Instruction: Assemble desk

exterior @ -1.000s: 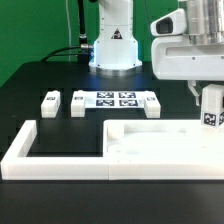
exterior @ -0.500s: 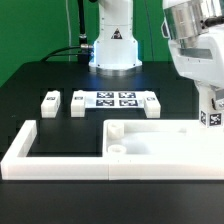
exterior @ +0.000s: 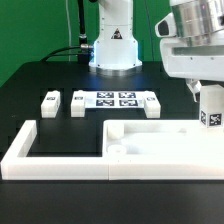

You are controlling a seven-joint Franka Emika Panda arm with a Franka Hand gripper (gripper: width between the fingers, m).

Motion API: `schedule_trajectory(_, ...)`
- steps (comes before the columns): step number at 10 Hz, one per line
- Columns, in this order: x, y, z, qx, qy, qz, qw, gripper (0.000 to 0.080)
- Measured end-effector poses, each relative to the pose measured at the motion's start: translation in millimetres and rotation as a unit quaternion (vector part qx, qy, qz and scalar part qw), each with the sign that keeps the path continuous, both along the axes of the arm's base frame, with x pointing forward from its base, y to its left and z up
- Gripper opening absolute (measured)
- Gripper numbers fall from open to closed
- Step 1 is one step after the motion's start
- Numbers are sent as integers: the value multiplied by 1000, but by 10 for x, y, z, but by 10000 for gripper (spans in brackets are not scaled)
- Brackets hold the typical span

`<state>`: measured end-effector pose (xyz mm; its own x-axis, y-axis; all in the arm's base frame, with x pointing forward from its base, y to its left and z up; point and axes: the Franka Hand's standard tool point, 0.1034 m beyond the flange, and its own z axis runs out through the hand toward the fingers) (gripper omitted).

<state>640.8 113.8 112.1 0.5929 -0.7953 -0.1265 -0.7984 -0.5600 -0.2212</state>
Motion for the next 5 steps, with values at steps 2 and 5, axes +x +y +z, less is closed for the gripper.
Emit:
schedule_trajectory(2,0,-26,-13,-8,-15,61,998,647)
schedule_trajectory(5,33,-70,19,-44,-46,225,972,649)
